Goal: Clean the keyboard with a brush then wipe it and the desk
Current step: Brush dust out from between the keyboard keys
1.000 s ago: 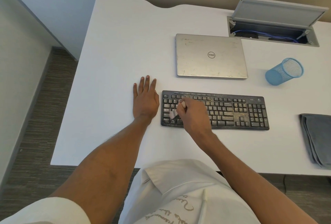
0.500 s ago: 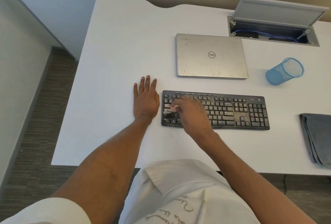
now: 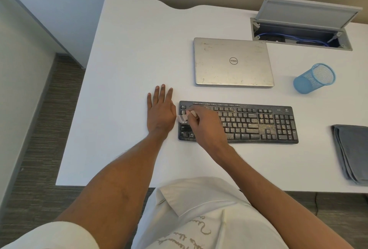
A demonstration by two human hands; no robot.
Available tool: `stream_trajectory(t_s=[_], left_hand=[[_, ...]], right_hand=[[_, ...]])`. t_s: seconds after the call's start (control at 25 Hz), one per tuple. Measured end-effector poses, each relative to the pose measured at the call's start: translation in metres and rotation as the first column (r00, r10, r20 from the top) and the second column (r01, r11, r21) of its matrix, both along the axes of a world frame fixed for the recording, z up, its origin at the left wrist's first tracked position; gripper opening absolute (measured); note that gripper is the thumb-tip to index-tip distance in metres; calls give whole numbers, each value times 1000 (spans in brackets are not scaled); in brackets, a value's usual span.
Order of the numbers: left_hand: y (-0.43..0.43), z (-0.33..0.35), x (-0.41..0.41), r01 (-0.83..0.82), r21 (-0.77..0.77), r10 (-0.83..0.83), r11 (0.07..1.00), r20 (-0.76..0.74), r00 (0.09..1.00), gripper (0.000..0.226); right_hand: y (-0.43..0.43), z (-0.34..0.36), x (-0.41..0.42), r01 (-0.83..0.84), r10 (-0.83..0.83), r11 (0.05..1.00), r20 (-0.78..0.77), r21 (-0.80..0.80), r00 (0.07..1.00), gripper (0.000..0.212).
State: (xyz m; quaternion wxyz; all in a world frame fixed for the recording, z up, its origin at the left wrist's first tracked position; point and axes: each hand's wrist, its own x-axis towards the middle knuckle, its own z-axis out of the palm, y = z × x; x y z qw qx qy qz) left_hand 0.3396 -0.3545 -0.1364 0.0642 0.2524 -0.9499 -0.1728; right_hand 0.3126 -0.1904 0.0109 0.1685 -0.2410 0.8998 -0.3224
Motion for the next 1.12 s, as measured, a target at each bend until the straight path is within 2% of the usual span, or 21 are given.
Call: stream_trajectory(t_s=[0.24,0.44,0.76,0.92,1.04,1.12], left_hand=[[0,-1,-1,-8,-9,8,1000,0,1000,59],[0,-1,-1,-10,-10,10,1000,10,1000,59],[-1,-2,0,-9,-11,9,1000,-1,1000,57],[0,-2,-1,-10,-9,10,1000,-3,1000,56],[0,-2,-1,-8,-12,8,1000,6,1000,56],[0,-2,-1,-7,-12,7,1000,10,1000,57]], right_hand=[[10,-8,9,-49,39,997,154,60,987,26],[14,-5,5,16,-6,997,127,-81,992,24],[35,-9,11,-41,39,999,141,11,989,25],[51,-5,19,95,-88,994,107,-59,990,22],[45,-4,21,172,-146,972,162,-160,976,16],[40,-7,22,176,-142,969,195,-172,971,14]])
